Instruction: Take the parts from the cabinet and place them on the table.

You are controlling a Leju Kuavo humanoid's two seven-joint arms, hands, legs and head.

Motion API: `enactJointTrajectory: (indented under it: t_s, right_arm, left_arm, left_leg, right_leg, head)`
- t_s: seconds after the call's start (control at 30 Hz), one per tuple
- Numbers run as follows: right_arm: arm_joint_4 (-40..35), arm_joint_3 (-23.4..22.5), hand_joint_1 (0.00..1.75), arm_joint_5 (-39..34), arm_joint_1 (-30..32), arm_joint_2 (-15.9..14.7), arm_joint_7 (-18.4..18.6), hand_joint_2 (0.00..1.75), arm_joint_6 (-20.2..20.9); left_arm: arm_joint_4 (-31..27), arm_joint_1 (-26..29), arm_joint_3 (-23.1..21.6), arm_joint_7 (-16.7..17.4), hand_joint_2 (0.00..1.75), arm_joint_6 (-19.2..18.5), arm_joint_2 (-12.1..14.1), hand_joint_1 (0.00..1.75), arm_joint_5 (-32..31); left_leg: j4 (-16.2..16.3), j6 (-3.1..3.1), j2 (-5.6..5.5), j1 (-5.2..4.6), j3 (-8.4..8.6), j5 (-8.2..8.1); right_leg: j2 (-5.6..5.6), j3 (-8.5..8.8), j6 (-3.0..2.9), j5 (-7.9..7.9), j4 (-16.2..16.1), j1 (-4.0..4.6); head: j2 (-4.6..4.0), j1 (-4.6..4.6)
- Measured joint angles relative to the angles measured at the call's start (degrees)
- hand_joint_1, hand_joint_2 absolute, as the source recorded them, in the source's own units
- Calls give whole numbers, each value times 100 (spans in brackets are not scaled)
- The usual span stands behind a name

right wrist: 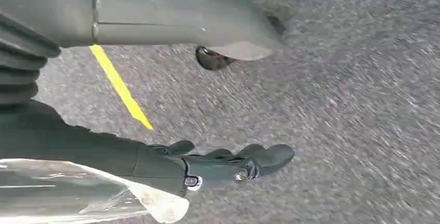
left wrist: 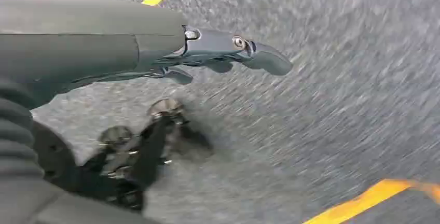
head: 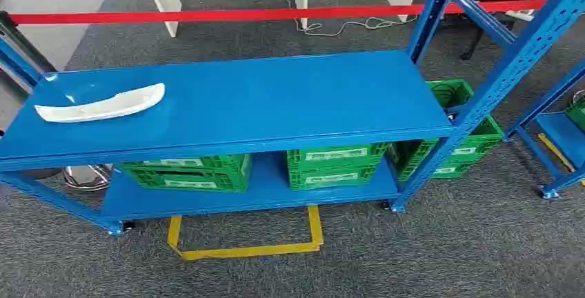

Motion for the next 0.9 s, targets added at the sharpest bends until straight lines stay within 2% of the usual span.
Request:
enactJointTrajectory:
  t_s: [0.2,0.23,0.37,0.53,0.57,0.67,0.7,0.73,0.9]
  right_arm:
    - [70,-136,0,65,-65,52,-282,175,-317]
    - [79,-173,0,65,-73,61,-308,175,-345]
    - [105,-310,0,61,-83,83,-358,175,-422]
    - [116,-463,0,57,-90,109,-389,175,-439]
    - [120,-485,0,57,-90,114,-391,0,-439]
    - [122,-529,0,66,-90,122,-391,0,-450]
    - [122,-560,0,68,-91,122,-389,175,-450]
    - [122,-586,0,70,-93,125,-393,175,-448]
    - [122,-586,0,70,-93,125,-393,175,-448]
  left_arm:
    - [-271,-10,879,-693,0,323,-35,0,168]
    - [-361,-10,1034,-780,175,308,-28,0,151]
    - [-801,-2,1625,-963,175,-2,-33,0,-100]
    - [-1516,5,2244,-985,175,-420,-96,0,-546]
    - [-1641,6,2353,-988,175,-498,-113,0,-629]
    - [-2080,14,2576,-990,175,-761,-210,0,-855]
    - [-2259,24,2631,-990,175,-851,-260,0,-943]
    - [-2466,30,2677,-990,175,-920,-301,0,-1036]
    - [-2466,30,2677,-990,175,-920,-301,0,-1036]
  left_leg:
    - [-1,0,0,2,0,0]
    - [-1,0,0,2,0,0]
    - [-1,0,0,2,0,0]
    - [-1,0,0,1,0,1]
    - [-1,0,0,1,0,0]
    - [-1,0,0,1,0,1]
    - [-1,0,0,1,0,1]
    - [-1,0,0,1,0,1]
    - [-1,0,0,1,0,1]
  right_leg:
    - [0,1,0,0,0,2]
    - [-1,1,0,0,0,2]
    - [0,2,0,0,0,2]
    - [0,3,0,0,0,1]
    - [0,2,0,0,0,1]
    - [0,2,0,0,0,1]
    - [-1,2,0,0,0,2]
    - [-1,2,0,0,0,1]
    - [-1,2,0,0,0,1]
  head:
    - [0,2]
    - [0,2]
    - [0,2]
    - [0,2]
    - [0,2]
    - [0,2]
    - [0,0]
    - [0,5]
    - [0,5]
